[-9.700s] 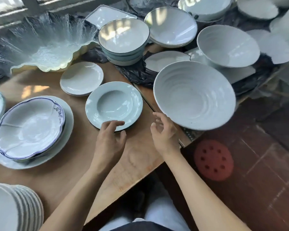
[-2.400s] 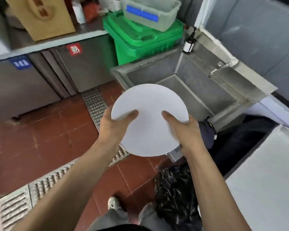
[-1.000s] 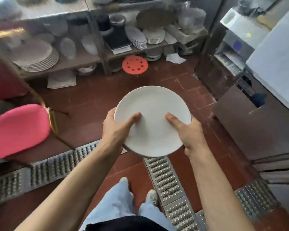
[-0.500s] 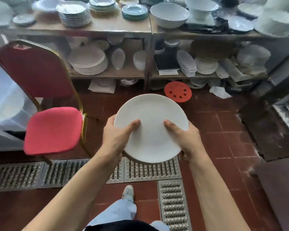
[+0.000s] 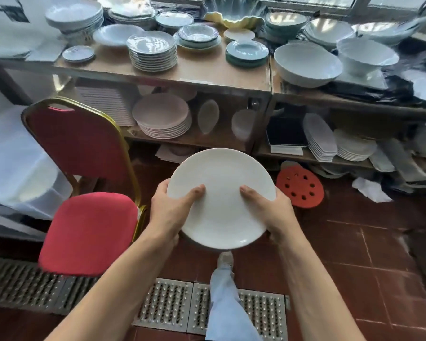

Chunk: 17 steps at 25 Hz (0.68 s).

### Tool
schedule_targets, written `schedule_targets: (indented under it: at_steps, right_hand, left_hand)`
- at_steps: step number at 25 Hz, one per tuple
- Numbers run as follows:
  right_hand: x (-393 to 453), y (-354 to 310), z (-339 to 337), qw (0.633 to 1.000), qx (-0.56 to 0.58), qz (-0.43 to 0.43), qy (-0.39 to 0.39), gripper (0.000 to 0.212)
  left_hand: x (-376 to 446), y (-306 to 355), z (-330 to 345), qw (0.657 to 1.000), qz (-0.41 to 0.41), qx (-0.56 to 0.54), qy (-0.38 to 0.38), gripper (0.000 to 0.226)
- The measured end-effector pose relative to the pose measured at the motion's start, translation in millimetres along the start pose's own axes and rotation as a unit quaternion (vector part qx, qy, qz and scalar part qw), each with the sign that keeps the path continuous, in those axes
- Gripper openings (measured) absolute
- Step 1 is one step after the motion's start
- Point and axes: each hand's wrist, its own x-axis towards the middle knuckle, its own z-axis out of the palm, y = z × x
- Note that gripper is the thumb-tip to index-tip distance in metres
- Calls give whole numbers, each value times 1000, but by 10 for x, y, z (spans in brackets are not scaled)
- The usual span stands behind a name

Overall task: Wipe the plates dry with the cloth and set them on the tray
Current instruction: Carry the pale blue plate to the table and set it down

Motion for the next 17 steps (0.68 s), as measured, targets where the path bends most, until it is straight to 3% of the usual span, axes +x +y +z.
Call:
schedule_targets:
  at_steps: [9, 17]
  right_hand:
    - [2353, -843, 355, 999, 5, 12, -45, 32]
    - [4122, -1425, 976, 997, -11, 21, -72, 33]
  left_hand:
    - [1789, 861, 1061, 997, -8, -40, 59, 64]
    - [3471, 1466, 1557, 995, -15, -70, 75, 66]
